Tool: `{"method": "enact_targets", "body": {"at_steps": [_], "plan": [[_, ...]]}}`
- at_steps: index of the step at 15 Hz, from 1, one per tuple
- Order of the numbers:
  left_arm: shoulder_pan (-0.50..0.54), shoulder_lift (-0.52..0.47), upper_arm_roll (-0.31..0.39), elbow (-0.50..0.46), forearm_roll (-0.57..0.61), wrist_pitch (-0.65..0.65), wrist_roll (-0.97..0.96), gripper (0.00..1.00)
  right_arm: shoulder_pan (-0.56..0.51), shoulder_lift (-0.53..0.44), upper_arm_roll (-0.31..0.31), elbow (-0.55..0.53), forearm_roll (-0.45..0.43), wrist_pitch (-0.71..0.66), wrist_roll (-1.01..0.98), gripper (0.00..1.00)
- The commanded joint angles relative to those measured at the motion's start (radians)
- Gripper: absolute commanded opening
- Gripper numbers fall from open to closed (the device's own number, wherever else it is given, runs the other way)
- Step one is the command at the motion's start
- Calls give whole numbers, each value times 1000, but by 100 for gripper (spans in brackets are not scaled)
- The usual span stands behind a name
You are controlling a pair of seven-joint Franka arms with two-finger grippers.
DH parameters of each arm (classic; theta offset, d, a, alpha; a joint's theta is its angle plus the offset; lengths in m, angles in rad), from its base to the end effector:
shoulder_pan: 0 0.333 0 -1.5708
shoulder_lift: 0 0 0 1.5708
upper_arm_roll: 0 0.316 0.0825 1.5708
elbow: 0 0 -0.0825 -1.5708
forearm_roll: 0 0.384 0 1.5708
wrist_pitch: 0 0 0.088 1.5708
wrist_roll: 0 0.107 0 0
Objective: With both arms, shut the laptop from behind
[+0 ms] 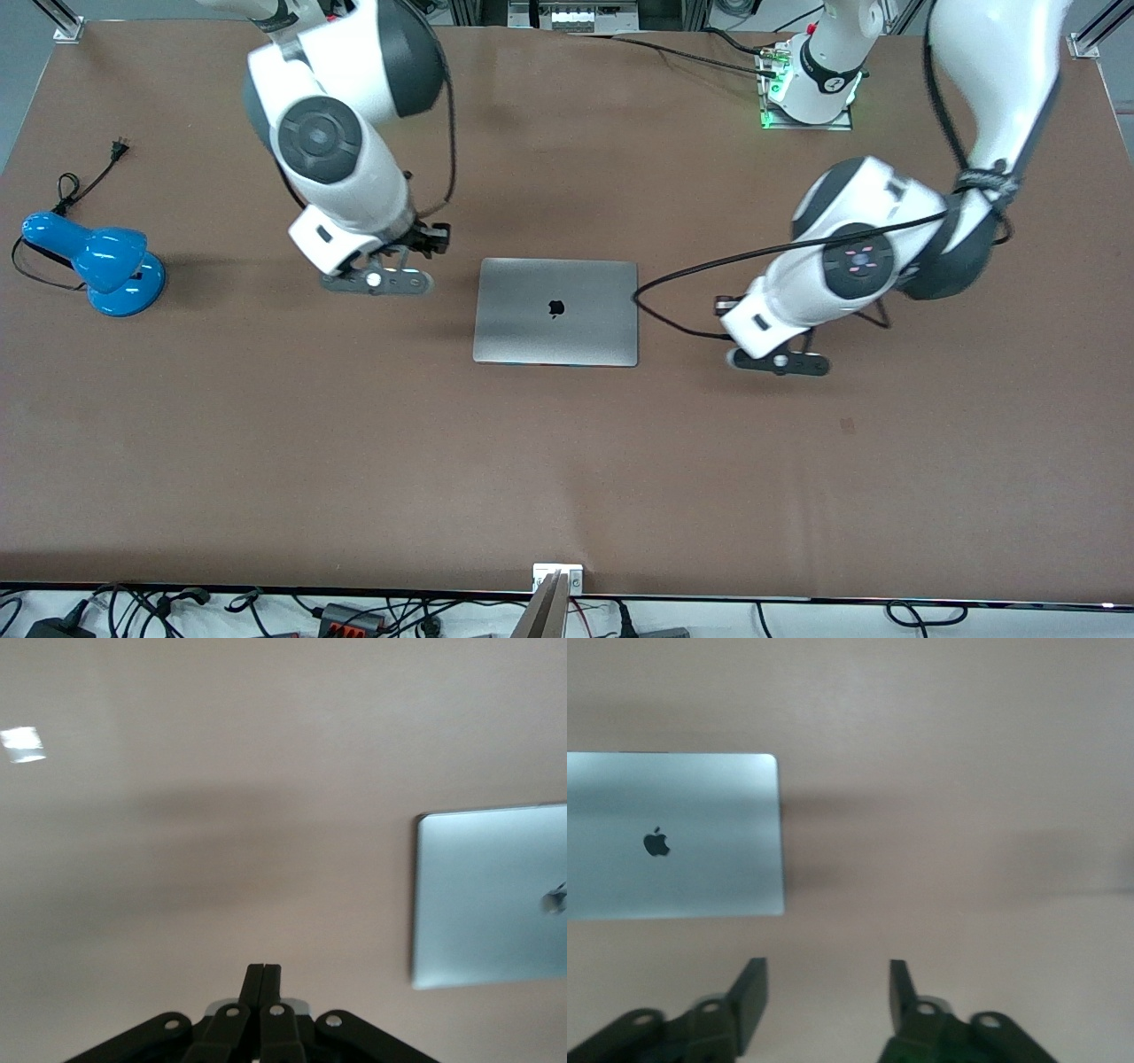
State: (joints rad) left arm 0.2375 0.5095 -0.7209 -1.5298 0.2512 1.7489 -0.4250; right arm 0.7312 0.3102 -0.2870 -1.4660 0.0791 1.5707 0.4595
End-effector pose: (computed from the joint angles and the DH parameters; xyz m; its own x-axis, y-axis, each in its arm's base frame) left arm 0.6191 -0.2213 0.4058 0.9795 -0.0864 -0.1822 -0.0846 -0.9963 0.0177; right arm 0.5556 0.2984 0.4950 0.9855 -0.0260 -0.1678 -0.0104 -0.9956 0.0929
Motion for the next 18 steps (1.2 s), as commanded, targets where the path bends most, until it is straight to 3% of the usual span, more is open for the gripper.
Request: {"method": "enact_targets", "body": {"at_steps": [1,5,7,8,9,12,14,16,18], "plan": [[-6,-152,65,-33,-85,-87,49,4,1,-78,-82,-5,-7,-108,-67,100],[-12,-268,179,-36,-145,-166,225,10,-33,-180,-190,-2,2,-204,-145,100],[-15,-319,236,-33,-156,-239,284,21,-180,-233,-129,-4,8,-210,-238,100],[-15,-341,261,-32,-156,-259,305,47,-262,-246,-72,-7,7,-218,-319,100],[-15,-357,279,-33,-156,-279,319,97,-342,-253,-5,-10,-8,-233,-409,100],[-20,-377,326,-18,-170,-292,321,100,-542,-255,159,-25,-31,-238,-490,100],[-56,-385,414,-18,-200,-293,308,100,-659,-287,297,-65,-80,-181,-479,100],[-93,-411,498,-18,-205,-286,319,100,-723,-344,348,-156,-84,-102,-478,100],[-93,-414,500,-15,-205,-279,321,100,-780,-401,396,-258,-82,-13,-478,100]]}}
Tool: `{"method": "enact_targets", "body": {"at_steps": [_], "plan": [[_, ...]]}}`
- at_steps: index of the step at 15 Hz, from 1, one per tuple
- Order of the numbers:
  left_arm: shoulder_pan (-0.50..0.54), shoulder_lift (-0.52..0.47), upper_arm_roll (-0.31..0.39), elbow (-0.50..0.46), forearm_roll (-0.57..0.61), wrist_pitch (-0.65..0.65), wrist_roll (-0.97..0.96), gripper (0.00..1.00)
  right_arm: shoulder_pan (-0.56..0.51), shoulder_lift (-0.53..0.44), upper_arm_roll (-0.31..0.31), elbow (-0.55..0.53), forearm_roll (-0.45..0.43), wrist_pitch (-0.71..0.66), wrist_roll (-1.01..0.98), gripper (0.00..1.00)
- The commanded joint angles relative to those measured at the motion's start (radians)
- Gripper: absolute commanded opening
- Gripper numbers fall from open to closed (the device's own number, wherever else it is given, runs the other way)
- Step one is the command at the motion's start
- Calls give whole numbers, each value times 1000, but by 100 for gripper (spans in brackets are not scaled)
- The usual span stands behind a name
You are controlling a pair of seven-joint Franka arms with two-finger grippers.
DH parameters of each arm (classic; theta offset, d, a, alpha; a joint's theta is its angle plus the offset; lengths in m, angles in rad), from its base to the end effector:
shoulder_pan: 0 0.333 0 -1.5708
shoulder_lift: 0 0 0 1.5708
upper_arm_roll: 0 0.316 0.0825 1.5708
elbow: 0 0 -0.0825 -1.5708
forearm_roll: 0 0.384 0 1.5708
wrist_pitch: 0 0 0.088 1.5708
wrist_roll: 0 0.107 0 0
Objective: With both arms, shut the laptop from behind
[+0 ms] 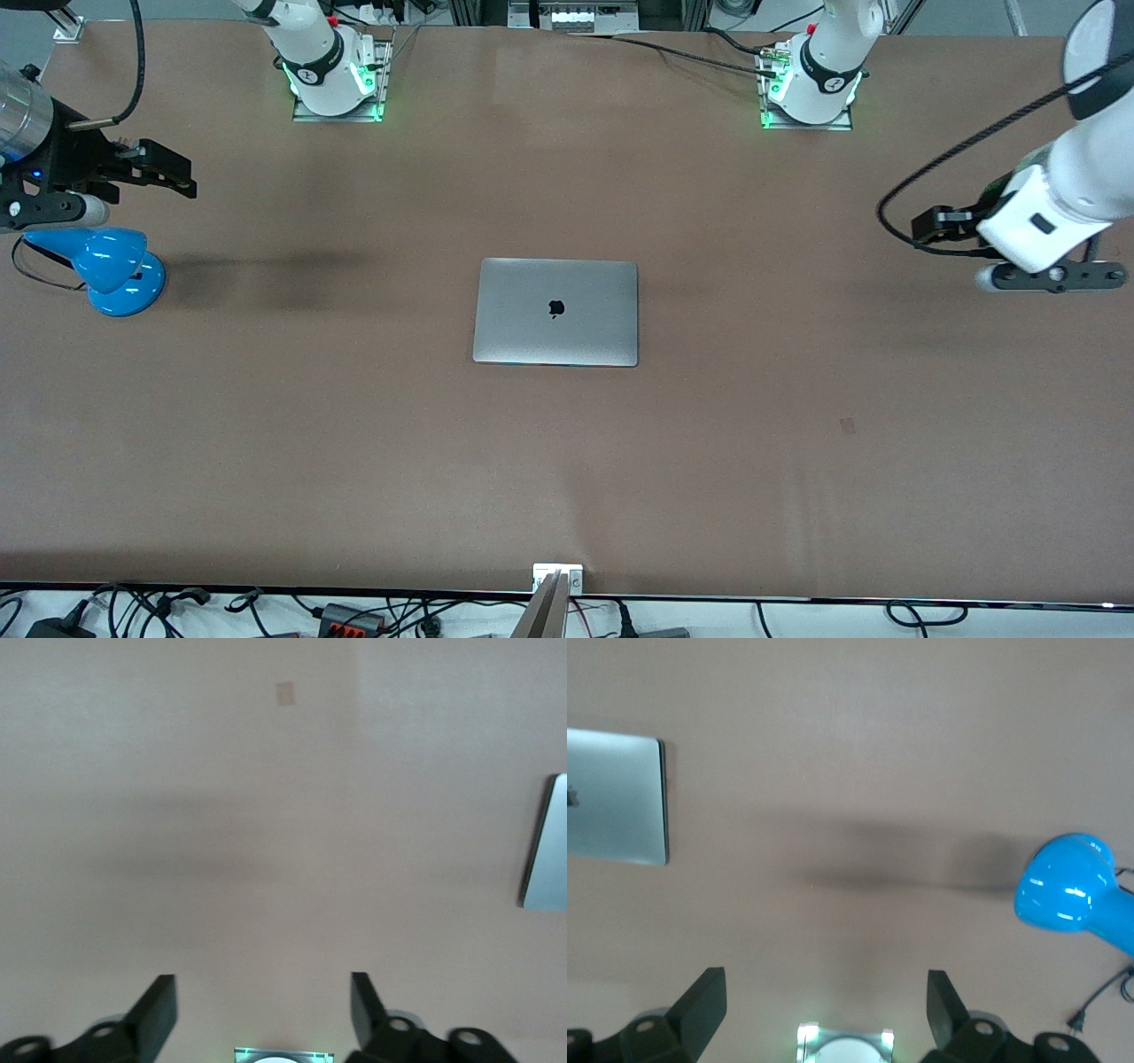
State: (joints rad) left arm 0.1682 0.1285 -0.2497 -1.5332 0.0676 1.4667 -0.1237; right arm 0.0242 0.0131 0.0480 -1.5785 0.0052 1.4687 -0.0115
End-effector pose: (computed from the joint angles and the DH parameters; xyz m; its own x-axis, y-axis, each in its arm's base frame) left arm 0.5763 -0.0308 0.5633 0.9818 0.0465 -0.1839 0.0362 -0.9976 -0.0588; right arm 0.5450 0.0398 0.6054 0.9889 0.0837 -0.1225 0.0834 -0.9965 -0.0072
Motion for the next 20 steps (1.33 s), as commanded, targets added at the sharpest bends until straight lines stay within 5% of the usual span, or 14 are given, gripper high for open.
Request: {"method": "enact_targets", "body": {"at_steps": [1,4,9,20], "plan": [[-24,-38,27,-10,-23,-2,13,100,-76,-101,61,-150,-5,90,-8,100],[-24,-61,33,-5,-31,-5,10,100,-79,-107,52,-147,-11,96,-10,100],[-161,-61,221,-21,-31,26,27,100,-76,-93,49,-146,-7,84,30,100],[-98,-96,142,-28,-49,61,67,100,-84,-78,49,-140,1,97,31,100]]}}
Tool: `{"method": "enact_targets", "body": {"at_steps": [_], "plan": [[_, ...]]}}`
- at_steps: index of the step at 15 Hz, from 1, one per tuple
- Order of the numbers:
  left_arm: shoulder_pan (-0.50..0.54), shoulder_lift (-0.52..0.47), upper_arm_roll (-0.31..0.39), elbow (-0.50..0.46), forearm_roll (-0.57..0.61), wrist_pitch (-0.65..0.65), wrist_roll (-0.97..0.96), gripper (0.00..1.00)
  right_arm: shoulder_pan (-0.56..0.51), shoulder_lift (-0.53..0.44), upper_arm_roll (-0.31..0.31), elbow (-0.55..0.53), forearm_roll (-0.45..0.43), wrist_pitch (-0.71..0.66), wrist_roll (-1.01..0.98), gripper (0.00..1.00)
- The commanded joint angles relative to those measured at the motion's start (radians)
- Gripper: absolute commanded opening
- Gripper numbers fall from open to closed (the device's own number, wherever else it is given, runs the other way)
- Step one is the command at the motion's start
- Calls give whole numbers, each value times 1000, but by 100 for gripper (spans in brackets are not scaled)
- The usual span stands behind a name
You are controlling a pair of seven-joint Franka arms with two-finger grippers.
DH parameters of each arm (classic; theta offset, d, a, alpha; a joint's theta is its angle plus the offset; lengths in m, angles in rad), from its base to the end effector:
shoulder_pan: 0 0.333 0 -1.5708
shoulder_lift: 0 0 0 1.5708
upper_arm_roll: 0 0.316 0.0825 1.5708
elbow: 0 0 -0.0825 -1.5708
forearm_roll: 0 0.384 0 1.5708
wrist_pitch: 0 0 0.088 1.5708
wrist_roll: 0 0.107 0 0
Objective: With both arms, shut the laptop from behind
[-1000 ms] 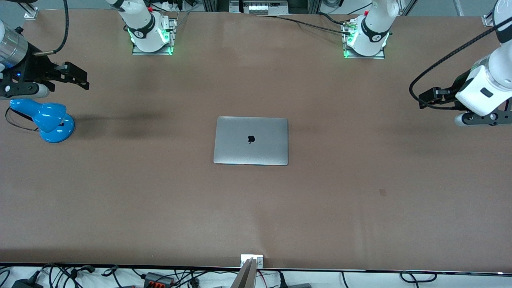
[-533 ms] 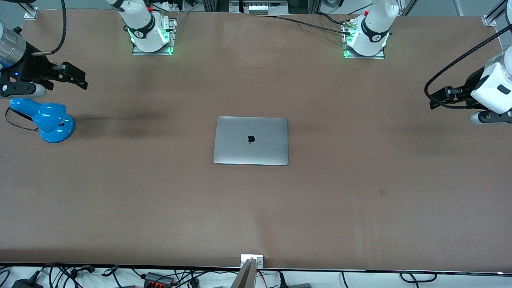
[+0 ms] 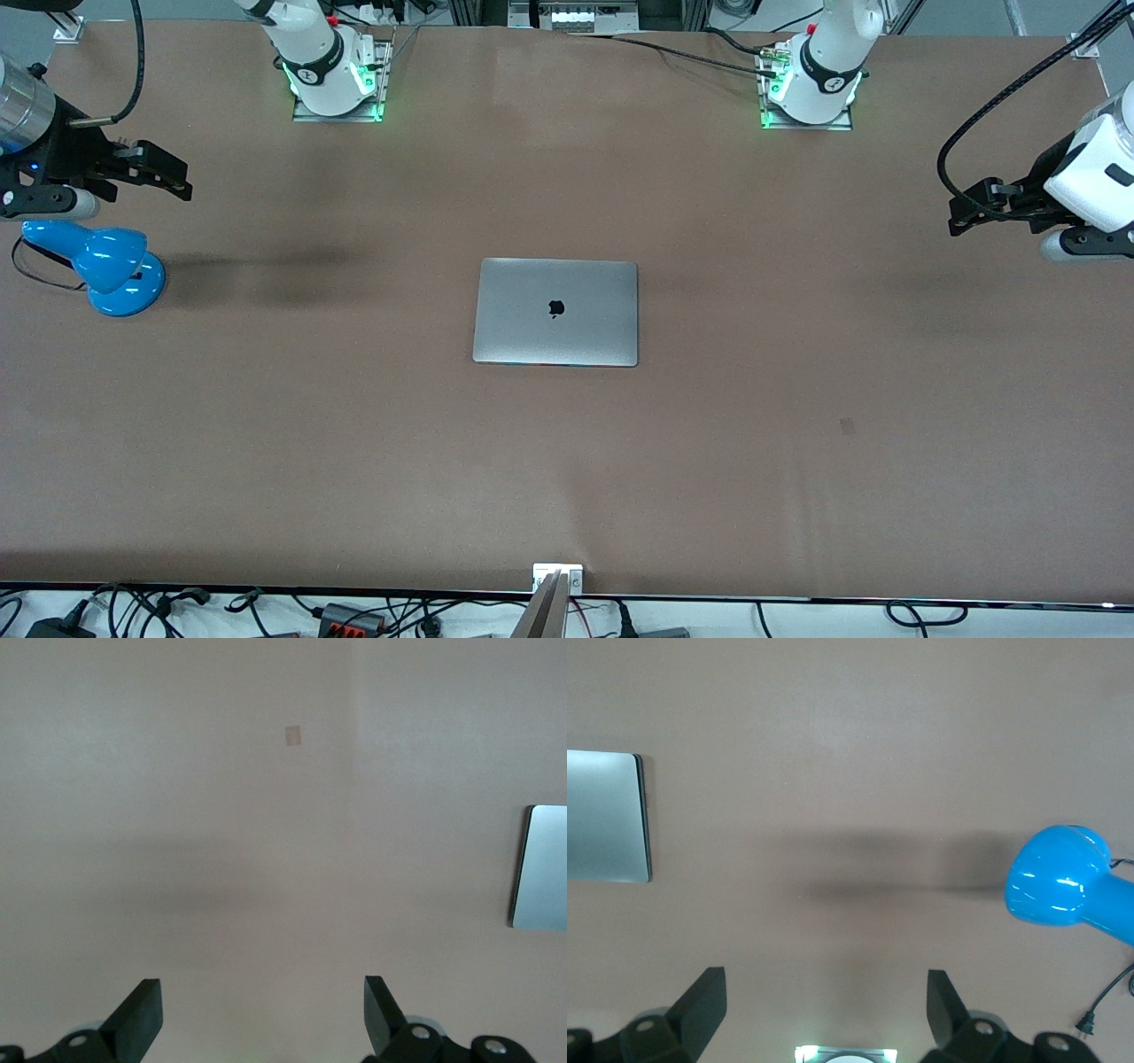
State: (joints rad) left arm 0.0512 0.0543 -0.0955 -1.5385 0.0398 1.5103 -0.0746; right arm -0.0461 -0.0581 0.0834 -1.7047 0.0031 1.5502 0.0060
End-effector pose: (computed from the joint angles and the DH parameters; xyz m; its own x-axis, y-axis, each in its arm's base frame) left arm 0.5638 -0.0190 0.6044 0.9963 0.0325 -0.0793 0.0294 -0.9987 -0.0406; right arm 0.5301 0.0213 0.5914 0.9949 0.0306 -0.0964 0.0309 -0.9995 0.0023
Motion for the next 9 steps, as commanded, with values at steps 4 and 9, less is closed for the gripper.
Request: {"method": "enact_targets", "body": {"at_steps": [4,9], "plan": [[41,-24,-10,-8,-24,16,15,100,-14,-6,13,-12,3,5,14,100],[47,-30,-13,-6,-67,1,25,100,-14,-6,13,-13,3,5,12,100]]}}
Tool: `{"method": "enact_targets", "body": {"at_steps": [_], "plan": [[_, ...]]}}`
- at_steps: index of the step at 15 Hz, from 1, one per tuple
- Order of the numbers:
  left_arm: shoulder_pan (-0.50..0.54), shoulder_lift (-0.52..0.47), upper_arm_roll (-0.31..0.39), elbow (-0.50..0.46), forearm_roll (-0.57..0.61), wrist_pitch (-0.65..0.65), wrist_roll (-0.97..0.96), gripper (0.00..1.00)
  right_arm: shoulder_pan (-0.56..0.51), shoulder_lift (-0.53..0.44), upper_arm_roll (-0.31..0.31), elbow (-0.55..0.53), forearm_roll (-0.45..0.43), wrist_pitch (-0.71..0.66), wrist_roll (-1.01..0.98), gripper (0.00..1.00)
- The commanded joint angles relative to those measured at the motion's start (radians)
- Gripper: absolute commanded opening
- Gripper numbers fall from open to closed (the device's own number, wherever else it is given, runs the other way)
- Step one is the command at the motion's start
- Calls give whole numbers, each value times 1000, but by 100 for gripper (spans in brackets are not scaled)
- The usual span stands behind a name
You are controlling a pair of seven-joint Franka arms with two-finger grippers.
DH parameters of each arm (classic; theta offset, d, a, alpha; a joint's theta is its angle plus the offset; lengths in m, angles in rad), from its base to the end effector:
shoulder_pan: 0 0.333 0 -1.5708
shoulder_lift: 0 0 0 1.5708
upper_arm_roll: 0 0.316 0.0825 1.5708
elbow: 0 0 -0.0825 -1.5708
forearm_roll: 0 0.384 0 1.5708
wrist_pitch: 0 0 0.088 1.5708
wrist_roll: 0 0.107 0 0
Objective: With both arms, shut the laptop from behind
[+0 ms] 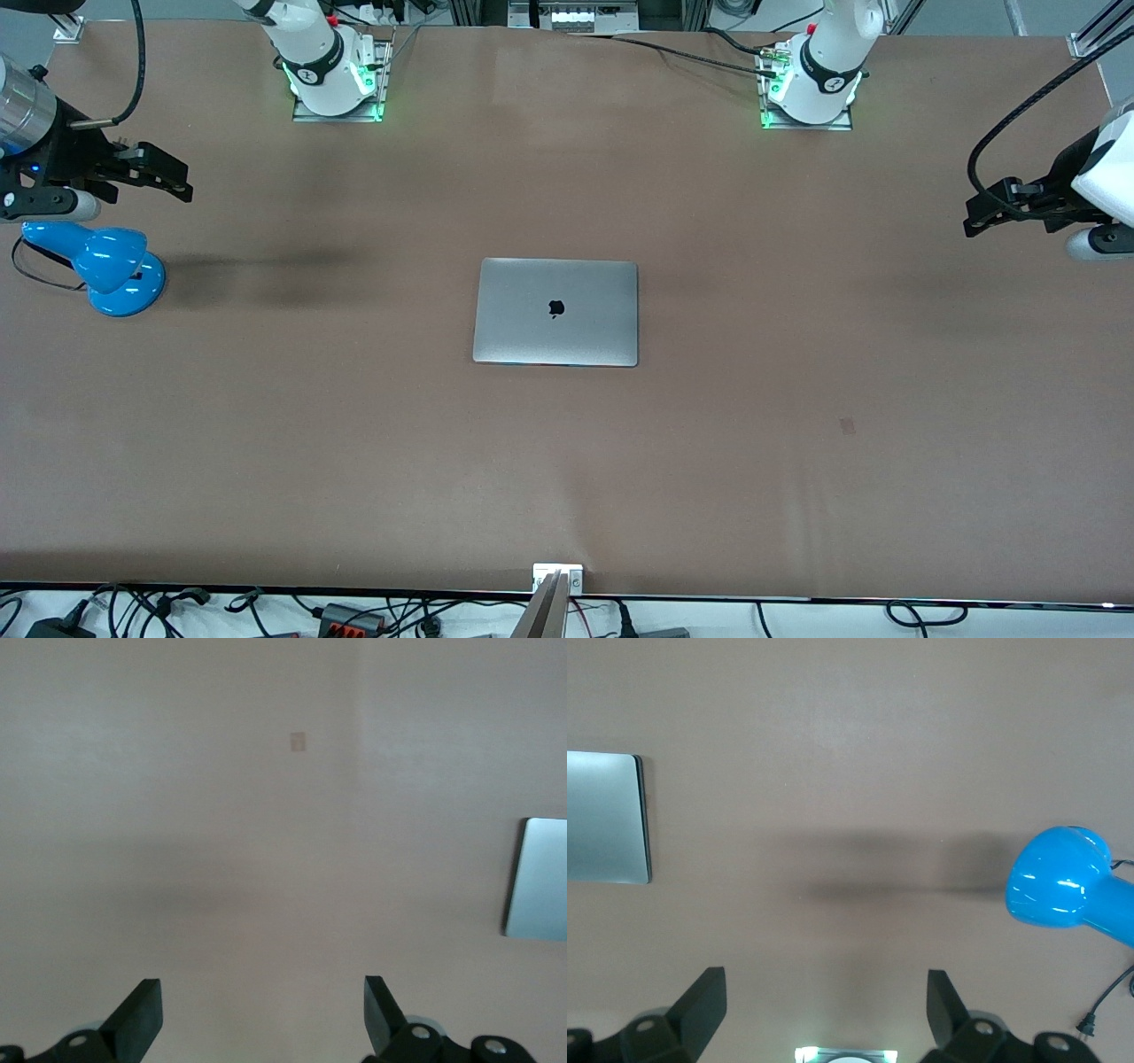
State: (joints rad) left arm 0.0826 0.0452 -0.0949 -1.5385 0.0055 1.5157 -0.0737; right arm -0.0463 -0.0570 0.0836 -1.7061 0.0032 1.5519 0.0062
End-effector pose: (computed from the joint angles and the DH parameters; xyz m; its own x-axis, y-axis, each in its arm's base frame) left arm 0.5622 -0.0051 0.6099 0.9958 0.0615 -0.0675 0.0612 -0.9981 -0.0062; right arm 0.5305 0.0213 0.5903 0.9948 0.0304 -0.0972 0.0307 -0.9995 0.0022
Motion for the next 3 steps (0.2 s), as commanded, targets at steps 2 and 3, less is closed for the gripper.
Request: {"method": "enact_targets", "body": {"at_steps": [2,3], "plan": [[25,-22,-11,-15,-39,27,37,100,-14,-7,13,-10,3,4,12,100],[25,-22,-14,-18,-39,37,55,100,-14,-7,13,-10,3,4,9,100]]}}
